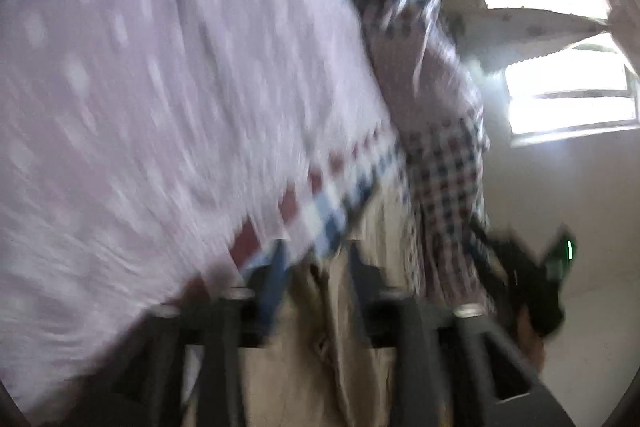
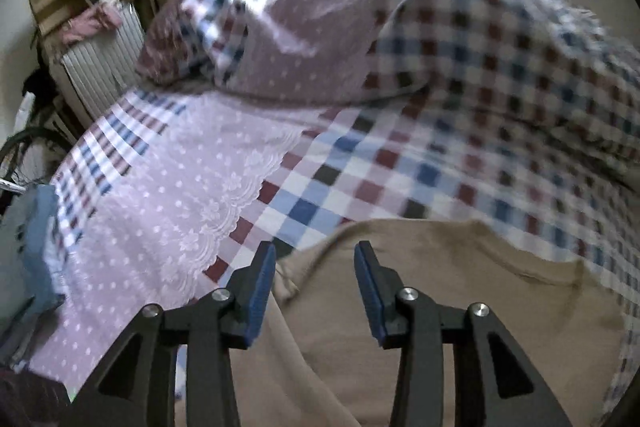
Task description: Fold clothes
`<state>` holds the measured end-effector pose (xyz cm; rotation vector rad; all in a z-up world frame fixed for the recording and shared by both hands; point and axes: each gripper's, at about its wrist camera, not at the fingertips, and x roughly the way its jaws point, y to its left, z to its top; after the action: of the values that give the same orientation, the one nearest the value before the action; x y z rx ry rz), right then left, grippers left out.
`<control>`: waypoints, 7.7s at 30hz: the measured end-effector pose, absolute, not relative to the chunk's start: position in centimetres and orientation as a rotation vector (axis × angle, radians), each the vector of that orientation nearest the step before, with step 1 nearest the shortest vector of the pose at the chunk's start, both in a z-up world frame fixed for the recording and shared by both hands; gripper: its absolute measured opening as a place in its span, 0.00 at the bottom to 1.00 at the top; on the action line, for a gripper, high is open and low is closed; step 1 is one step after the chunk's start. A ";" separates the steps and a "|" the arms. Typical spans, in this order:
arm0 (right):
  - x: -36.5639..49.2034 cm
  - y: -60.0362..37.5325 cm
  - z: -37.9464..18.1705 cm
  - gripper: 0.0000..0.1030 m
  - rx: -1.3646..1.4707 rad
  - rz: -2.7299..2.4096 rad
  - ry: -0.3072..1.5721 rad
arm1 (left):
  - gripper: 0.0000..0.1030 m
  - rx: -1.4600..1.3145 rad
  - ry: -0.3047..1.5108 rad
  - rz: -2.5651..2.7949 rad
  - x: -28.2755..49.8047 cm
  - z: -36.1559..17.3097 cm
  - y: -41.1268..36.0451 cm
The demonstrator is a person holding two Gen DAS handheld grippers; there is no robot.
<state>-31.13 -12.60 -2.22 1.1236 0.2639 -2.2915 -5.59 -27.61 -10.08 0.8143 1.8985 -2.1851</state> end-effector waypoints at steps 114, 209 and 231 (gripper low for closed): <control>-13.8 24.7 -2.3 0.01 1.345 -2.572 0.470 | 0.10 1.020 1.548 -2.297 -8.2 -10.8 -26.8; -10.9 27.4 -6.7 0.30 1.498 -2.343 0.346 | 0.04 1.000 1.505 -2.304 -8.0 -10.7 -26.9; -9.8 23.4 -5.1 0.05 1.481 -2.336 0.625 | 0.06 1.001 1.559 -2.287 -7.4 -10.3 -27.5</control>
<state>-9.76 23.36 -5.05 1.4810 0.6249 -2.3357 -7.38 -27.45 -10.32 1.0012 1.5594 -2.2874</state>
